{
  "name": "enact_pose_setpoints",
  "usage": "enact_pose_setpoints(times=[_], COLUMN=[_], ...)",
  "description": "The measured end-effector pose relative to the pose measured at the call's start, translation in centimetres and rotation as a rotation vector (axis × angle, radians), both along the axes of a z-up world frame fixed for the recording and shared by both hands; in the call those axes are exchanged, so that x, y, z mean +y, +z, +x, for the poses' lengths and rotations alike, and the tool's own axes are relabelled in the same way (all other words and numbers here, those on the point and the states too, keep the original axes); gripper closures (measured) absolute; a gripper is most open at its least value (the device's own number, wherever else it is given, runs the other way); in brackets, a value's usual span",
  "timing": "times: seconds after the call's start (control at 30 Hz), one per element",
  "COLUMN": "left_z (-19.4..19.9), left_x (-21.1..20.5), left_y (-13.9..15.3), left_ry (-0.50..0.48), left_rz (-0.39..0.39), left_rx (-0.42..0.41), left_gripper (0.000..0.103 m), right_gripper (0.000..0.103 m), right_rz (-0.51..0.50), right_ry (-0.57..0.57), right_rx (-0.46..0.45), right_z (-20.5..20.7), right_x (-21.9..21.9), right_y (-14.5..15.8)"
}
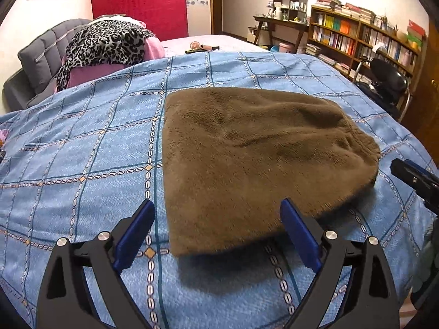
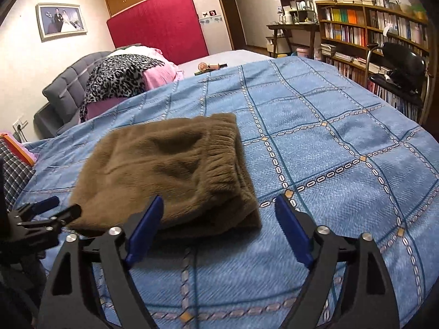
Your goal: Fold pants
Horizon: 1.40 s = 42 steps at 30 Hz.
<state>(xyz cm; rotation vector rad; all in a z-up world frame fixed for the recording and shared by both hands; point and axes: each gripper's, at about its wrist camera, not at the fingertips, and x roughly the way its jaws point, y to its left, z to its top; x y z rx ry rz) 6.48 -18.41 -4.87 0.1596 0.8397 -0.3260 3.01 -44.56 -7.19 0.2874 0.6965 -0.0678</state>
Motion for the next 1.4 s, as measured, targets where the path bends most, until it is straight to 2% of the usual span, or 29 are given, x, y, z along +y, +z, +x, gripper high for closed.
enact_pose_setpoints(times=[0.13, 0.27, 0.6, 1.0, 1.4], left_z=[-1.0, -1.8, -3.8, -4.6, -4.8], left_x=[-0.2, -0.2, 0.7, 1.3, 0.8], left_y=[0.6, 1.3, 3.7, 4.6, 4.1], left_ry=[0.028, 0.076, 0.091, 0.111, 0.104], left_rz=[0.048, 0.108, 0.058, 0.023, 0.071], left_rx=[-0.014, -0.042, -0.092, -0.103, -0.096], left_gripper=[0.008, 0.007, 0.007, 0.007, 0.007], right_gripper=[0.005, 0.004, 0.003, 0.003, 0.003], right_rz=[-0.019, -0.047, -0.123, -0.178, -0.179], right_ry=[0.012, 0.026, 0.066, 0.061, 0.09], right_rx=[-0.031, -0.038, -0.052, -0.078, -0.02], right_z=[-1.6, -2.5, -2.8, -3.3, -2.4], right_x=[1.4, 3.3, 6.0, 7.2, 7.9], right_y=[1.1, 1.6, 2.9, 4.4, 3.3])
